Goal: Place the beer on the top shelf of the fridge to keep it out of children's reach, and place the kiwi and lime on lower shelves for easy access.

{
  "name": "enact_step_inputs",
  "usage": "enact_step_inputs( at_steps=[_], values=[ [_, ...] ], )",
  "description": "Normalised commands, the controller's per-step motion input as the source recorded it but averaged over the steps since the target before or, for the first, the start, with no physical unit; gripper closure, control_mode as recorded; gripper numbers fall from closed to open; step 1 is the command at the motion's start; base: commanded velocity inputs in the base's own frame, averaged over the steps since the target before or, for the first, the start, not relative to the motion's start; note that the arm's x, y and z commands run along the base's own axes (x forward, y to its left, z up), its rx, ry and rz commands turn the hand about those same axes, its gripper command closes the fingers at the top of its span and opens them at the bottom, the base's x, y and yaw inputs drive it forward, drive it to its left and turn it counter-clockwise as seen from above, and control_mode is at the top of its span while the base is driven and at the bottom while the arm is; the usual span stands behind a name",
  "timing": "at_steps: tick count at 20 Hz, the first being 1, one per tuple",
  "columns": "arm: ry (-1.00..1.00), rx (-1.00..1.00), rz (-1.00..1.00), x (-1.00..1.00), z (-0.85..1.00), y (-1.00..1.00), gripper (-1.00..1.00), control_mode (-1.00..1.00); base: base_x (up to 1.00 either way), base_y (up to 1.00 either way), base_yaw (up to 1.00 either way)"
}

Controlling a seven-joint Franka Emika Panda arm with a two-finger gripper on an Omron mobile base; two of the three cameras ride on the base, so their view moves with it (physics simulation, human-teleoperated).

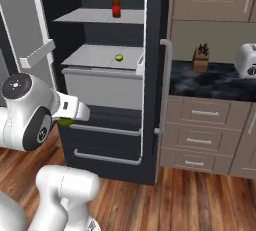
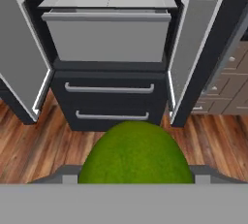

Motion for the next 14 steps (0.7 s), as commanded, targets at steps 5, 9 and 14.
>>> enact_step_inputs(
  at_steps=[5, 9, 14],
  values=[
    [0.00, 0.00, 0.00, 0.00, 0.00, 0.00, 1.00, 1.00, 0.43, 0.44, 0.00],
    [0.00, 0.00, 0.00, 0.00, 0.00, 0.00, 1.00, 1.00, 0.56, 0.15, -0.01],
    [0.00, 0.00, 0.00, 0.00, 0.00, 0.00, 1.00, 1.00, 0.61, 0.04, -0.02]
  ],
)
